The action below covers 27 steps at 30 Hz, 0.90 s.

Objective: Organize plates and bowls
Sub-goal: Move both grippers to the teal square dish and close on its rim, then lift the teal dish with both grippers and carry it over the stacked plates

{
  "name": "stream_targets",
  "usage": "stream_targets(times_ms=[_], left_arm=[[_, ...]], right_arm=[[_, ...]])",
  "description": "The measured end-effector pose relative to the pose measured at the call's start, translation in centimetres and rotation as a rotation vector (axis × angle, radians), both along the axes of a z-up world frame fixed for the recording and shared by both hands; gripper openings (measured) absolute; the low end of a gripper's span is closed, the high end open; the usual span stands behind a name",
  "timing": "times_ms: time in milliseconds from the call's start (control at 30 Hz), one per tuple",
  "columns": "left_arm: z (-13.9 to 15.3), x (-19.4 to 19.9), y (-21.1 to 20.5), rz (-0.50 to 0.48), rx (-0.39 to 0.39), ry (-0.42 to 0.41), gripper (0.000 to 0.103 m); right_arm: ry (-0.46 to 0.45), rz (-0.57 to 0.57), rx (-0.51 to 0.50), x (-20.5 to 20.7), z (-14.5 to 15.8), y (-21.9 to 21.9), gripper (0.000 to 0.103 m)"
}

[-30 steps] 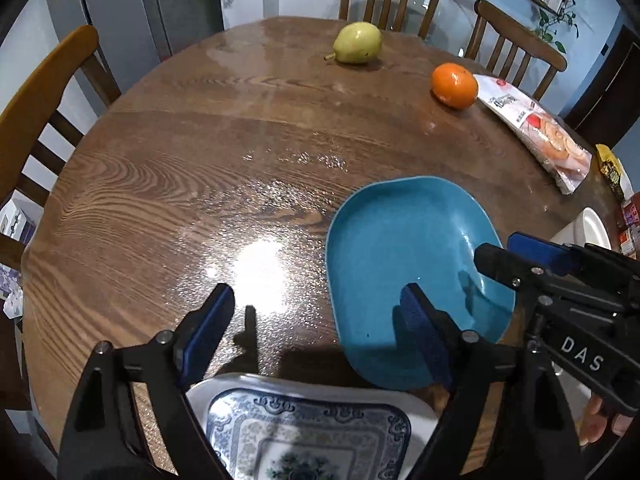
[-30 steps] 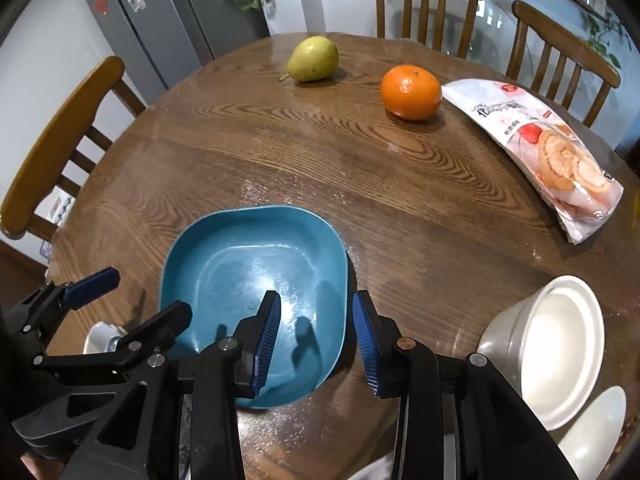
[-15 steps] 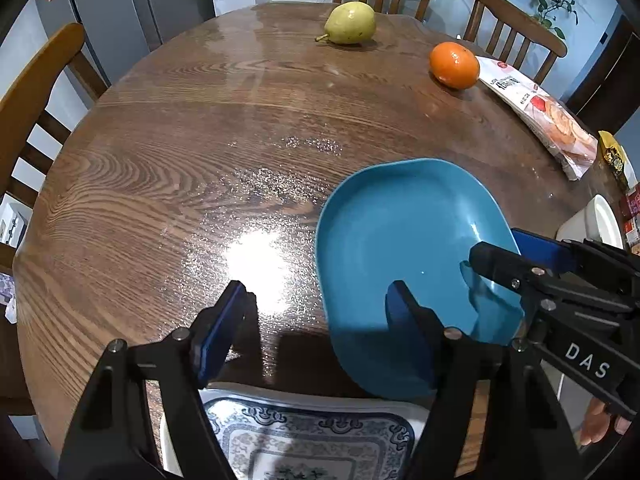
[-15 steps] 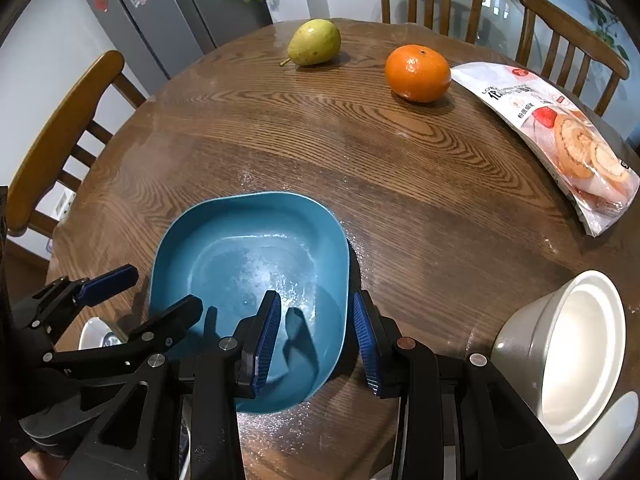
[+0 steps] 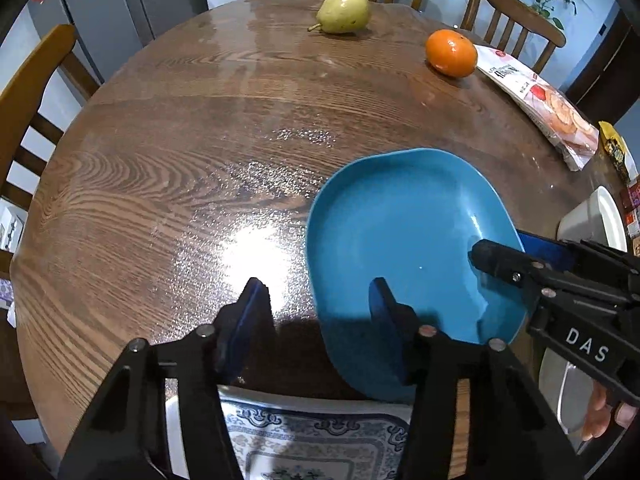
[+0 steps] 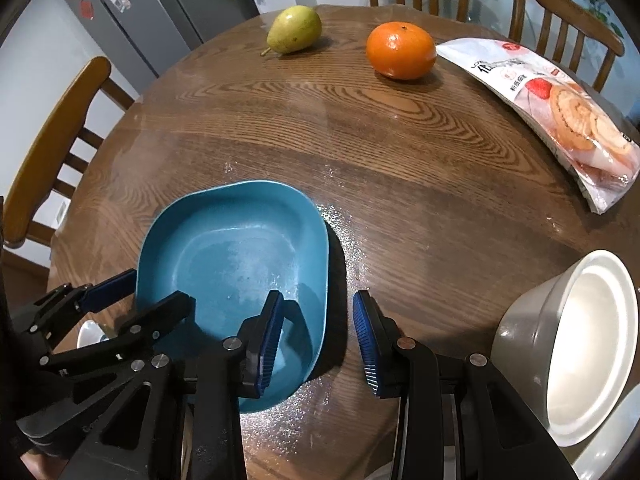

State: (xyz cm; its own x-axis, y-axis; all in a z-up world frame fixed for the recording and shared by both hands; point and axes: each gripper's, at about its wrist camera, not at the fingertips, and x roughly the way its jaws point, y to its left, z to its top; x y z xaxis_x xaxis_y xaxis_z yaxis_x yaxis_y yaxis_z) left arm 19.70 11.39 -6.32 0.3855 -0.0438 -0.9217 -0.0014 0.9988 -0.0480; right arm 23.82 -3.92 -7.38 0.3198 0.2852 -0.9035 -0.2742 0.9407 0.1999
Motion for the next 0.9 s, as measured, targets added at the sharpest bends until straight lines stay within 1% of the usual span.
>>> stream_targets(times_ms=[33, 67, 100, 133, 167, 233, 300, 400, 500, 700, 800, 900], left_arm=[[0.0, 0.0, 0.0, -0.003, -0.002, -0.002, 0.043], [0.0, 0.1, 0.0, -0.005, -0.007, -0.003, 0.038], [0.1, 0.2, 0.0, -0.007, -0.013, -0.002, 0.028], [0.1, 0.3, 0.1, -0.013, -0.040, 0.004, 0.019], [0.2, 0.4, 0.1, -0.016, -0.061, 0.010, 0.015], [0.2, 0.6, 0.2, -0.012, -0.074, 0.011, 0.015], [0.2, 0.6, 0.3, -0.012, -0.076, 0.003, 0.012], [0.3, 0.4, 0.4, -0.015, -0.087, -0.007, 0.012], [1.1, 0.0, 0.1, -0.025, -0.084, -0.038, 0.012], [4.0, -1.5, -0.5, -0.058, -0.075, -0.121, 0.012], [5.9, -2.9, -0.8, -0.084, -0.057, -0.168, 0.012], [7.1, -4.3, -0.7, -0.103, -0.045, -0.208, 0.012]], right_arm=[[0.000, -0.002, 0.000, -0.1, 0.0, 0.0, 0.036], [-0.004, -0.005, -0.007, -0.1, 0.0, 0.1, 0.027], [-0.005, -0.004, -0.007, -0.2, 0.0, 0.2, 0.021], [-0.003, -0.004, -0.003, -0.2, -0.1, 0.2, 0.013], [-0.001, -0.005, 0.007, -0.2, -0.1, 0.3, 0.012], [-0.015, -0.010, -0.003, -0.3, -0.1, 0.4, 0.011], [-0.021, -0.016, 0.005, -0.5, 0.0, 0.3, 0.010], [-0.036, -0.032, 0.022, -0.9, 0.3, -0.1, 0.008], [-0.070, -0.047, 0.033, -1.5, 1.1, -0.4, 0.007], [-0.141, -0.094, 0.069, -3.3, 3.9, -1.3, 0.007], [-0.182, -0.109, 0.076, -5.1, 5.5, -1.5, 0.006], [-0.211, -0.120, 0.091, -7.0, 6.7, -1.7, 0.006]])
